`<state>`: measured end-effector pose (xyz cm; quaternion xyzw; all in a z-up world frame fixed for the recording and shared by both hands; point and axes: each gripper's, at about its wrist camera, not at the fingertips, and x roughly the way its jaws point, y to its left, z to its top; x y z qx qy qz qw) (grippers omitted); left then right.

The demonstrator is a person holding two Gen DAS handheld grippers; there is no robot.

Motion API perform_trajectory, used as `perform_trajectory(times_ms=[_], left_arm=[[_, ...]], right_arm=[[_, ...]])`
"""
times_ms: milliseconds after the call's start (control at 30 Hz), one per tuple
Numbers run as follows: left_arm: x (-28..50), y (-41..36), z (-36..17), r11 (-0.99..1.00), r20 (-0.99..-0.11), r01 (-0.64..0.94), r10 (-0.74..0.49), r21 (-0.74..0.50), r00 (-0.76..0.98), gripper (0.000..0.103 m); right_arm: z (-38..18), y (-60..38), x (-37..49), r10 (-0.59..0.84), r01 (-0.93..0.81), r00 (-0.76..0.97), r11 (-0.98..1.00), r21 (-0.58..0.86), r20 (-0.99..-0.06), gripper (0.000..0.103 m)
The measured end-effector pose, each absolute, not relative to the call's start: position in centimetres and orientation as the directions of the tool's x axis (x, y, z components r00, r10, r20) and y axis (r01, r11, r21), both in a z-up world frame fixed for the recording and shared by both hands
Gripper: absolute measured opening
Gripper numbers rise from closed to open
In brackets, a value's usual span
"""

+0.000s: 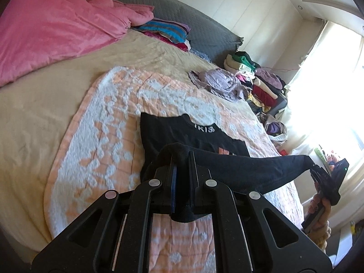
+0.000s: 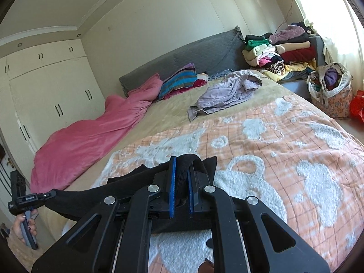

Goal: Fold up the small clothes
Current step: 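Lift the hem with both tools and fold it over toward the collar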

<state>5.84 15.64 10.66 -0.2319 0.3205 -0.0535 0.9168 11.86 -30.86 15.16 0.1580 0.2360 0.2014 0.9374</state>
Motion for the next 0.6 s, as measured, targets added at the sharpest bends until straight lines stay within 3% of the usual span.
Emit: perform_trajectory(times_ms=[600], left_arm=[[12.7,15.3,10.0,0.929,-0.596,-0.084,-0.16,-0.36,0.787,0.003]], right_arm=[[12.1,-30.7,19.3,0.396,-0.213,0.802,0.889,0.406,-0.447,0.008]])
